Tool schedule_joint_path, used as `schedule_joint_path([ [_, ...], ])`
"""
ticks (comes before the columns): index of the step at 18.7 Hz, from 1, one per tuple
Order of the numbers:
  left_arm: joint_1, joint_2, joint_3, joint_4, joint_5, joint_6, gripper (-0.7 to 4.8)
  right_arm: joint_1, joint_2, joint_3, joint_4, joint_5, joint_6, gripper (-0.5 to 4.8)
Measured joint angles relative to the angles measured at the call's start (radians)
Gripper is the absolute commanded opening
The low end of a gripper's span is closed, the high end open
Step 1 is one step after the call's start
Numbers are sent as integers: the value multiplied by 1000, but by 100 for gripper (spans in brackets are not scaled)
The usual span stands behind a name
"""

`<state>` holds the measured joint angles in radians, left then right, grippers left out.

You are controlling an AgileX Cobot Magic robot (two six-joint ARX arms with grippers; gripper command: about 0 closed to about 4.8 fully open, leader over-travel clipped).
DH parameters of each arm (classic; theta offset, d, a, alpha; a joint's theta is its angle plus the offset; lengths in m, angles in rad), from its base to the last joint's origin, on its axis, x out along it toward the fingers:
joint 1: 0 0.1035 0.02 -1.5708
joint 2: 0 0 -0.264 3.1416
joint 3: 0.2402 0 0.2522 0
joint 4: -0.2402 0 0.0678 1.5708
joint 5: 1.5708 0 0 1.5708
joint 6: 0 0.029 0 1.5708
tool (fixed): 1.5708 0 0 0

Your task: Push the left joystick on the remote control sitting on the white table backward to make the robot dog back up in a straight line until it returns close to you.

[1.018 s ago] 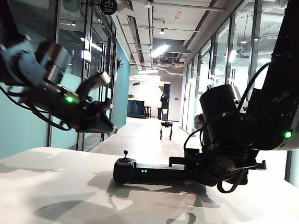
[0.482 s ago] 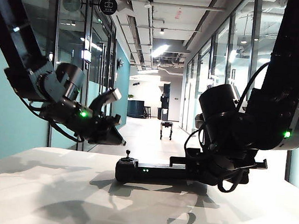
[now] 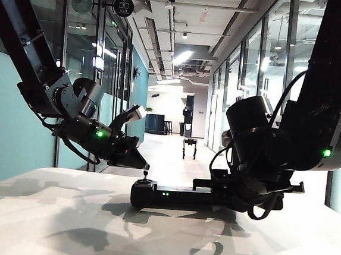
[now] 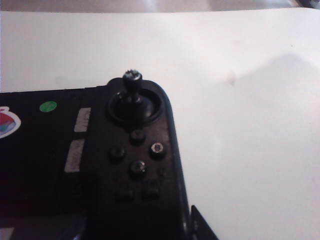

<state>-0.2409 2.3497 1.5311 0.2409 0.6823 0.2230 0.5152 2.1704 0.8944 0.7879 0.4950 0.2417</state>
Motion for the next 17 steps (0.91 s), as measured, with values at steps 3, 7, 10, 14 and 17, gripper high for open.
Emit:
schedule_joint_path([
  [3, 0, 18, 4, 0, 10, 14, -6, 0, 0, 0, -1, -1, 0, 229],
  [7, 0, 28, 10, -6, 33, 43, -6, 0, 0, 0, -1, -1, 0, 229],
  [10, 0, 28, 11, -6, 63, 73, -6, 0, 0, 0, -1, -1, 0, 229],
  [14, 0, 28, 12, -7, 74, 76, -6, 0, 0, 0, -1, -1, 0, 229],
  [17, 0, 28, 14, -34, 76, 121, -6, 0, 0, 0, -1, -1, 0, 229],
])
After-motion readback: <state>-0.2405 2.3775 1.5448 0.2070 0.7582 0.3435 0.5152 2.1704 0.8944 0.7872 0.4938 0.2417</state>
